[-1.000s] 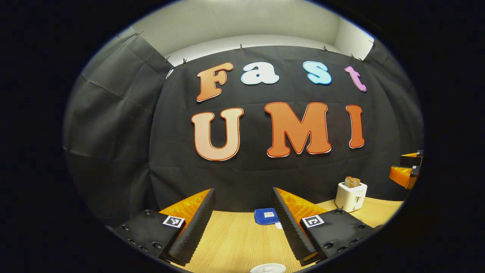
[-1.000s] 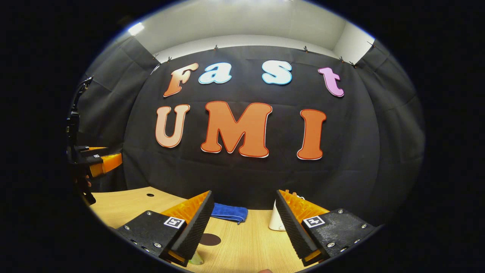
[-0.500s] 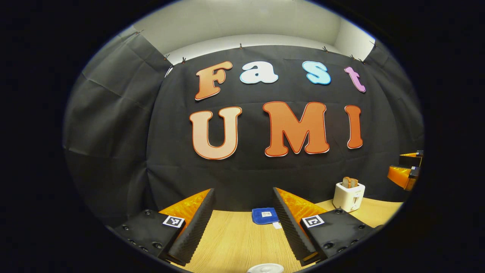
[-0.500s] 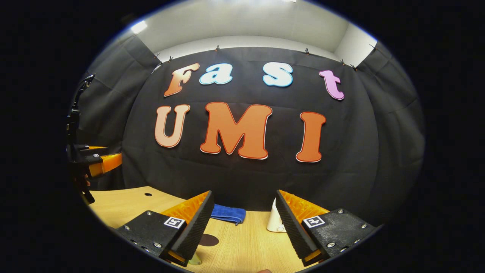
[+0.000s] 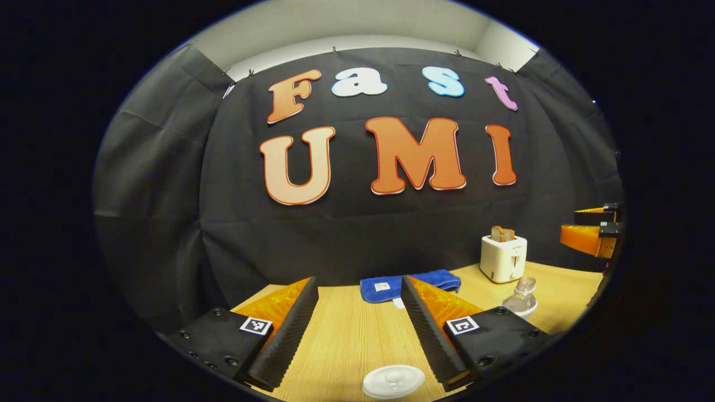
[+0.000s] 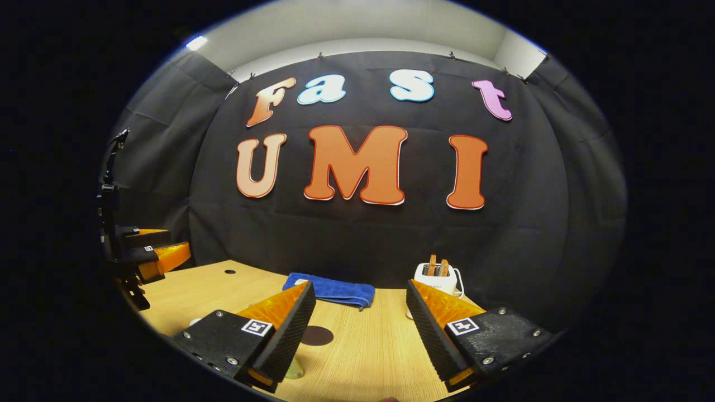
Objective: Open the teacup lid with one hand, grasp the water bottle and pour water into the teacup with the other hand; after pouring, place the water bottle on the coaster and then close the teacup lid.
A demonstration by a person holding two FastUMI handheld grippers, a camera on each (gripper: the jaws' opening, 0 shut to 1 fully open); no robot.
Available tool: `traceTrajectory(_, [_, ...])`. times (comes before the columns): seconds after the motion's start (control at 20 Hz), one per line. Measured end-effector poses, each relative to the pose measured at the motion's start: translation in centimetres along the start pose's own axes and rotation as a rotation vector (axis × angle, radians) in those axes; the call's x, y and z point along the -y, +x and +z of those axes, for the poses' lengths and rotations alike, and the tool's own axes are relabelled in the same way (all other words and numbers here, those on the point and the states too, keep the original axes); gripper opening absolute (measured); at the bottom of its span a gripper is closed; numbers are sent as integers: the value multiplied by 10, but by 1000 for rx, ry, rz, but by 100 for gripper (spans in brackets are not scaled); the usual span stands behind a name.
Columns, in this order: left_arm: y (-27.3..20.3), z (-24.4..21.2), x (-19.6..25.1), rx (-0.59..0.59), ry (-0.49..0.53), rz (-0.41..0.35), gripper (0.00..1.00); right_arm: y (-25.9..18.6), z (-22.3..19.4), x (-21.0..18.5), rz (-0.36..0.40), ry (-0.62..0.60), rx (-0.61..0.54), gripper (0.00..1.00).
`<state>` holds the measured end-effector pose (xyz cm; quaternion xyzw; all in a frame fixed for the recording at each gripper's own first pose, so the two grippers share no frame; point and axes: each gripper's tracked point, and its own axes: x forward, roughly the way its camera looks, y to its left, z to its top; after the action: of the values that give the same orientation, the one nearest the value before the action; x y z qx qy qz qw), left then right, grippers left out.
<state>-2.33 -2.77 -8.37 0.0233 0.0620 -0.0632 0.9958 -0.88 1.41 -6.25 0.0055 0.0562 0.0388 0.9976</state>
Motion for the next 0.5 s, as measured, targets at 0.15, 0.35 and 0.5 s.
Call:
traceTrajectory(0.15, [-3,-33,3,-59,-9,-23,98,-5,-12,-10,39,-27,-6,98])
traceTrajectory(0.35, [-7,-63,14,-130,-50,-61,98,-11,-41,-30,104,-42,-65,98])
traceTrajectory(0.5, [-11,-91,26,-178,-56,-103,98,-16,-49,-45,164,-46,-66,98])
